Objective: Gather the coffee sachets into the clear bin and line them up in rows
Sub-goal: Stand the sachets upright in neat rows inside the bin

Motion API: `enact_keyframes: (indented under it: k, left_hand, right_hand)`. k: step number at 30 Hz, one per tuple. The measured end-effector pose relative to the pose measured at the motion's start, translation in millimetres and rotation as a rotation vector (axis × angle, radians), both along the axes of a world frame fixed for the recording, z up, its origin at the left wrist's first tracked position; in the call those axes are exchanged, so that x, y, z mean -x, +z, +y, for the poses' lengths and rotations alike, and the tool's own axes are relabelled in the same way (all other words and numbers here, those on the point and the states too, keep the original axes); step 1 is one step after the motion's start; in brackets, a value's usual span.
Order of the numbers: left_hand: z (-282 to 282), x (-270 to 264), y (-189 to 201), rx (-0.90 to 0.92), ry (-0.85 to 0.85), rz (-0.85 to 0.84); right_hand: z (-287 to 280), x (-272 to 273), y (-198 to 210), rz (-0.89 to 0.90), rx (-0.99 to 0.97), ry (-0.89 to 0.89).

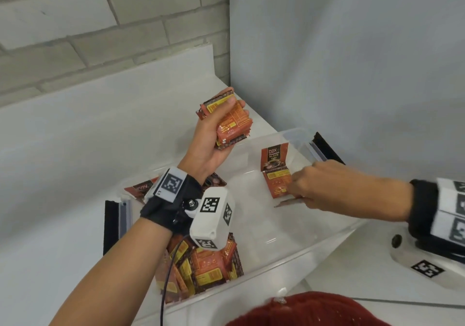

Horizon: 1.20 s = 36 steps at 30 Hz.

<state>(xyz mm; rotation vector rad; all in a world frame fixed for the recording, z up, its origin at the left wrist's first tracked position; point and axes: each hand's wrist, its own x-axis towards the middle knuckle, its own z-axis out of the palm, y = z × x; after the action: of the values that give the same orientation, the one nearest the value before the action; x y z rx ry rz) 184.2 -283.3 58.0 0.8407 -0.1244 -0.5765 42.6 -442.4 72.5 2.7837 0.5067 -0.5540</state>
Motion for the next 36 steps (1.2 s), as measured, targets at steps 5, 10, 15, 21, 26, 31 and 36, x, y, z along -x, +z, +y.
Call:
enact_keyframes:
  k: [5, 10, 15, 21, 26, 31, 36]
  left_hand:
    - [0.9, 0.4, 0.9, 0.003, -0.004, 0.006]
    - [0.6, 1.2, 1.3, -0.002, -0.011, 0.007]
    - [3.0, -0.6, 1.6, 0.012, -0.003, 0.007]
    - [1.9, -1.0, 2.2, 0.004, 0.009, 0.012]
    - [0.8, 1.1, 2.9, -0.009, 0.006, 0.018]
    - [1.0, 0.7, 3.4, -0.012, 0.014, 0.021]
    - [0.6, 0.8, 3.5, 0.003, 0.023, 0.041]
  right_hand:
    - [3.8, -2.2, -8.5, 0.027, 0.122, 0.050]
    - [12.1, -6.6, -4.3, 0.035, 0.129, 0.032]
    - [11.0, -27.8, 13.7, -0.073, 0.245, -0.051]
    - [-5.0, -67.0, 36.1, -0.135, 0.290, -0.036]
    - [0.1, -88.8, 28.5, -0.078, 0.359, 0.081]
    - [5.1, -85.6, 20.3, -0.067, 0.403, 0.103]
    - [0.2, -81.5, 20.7, -0.062, 0.355, 0.060]
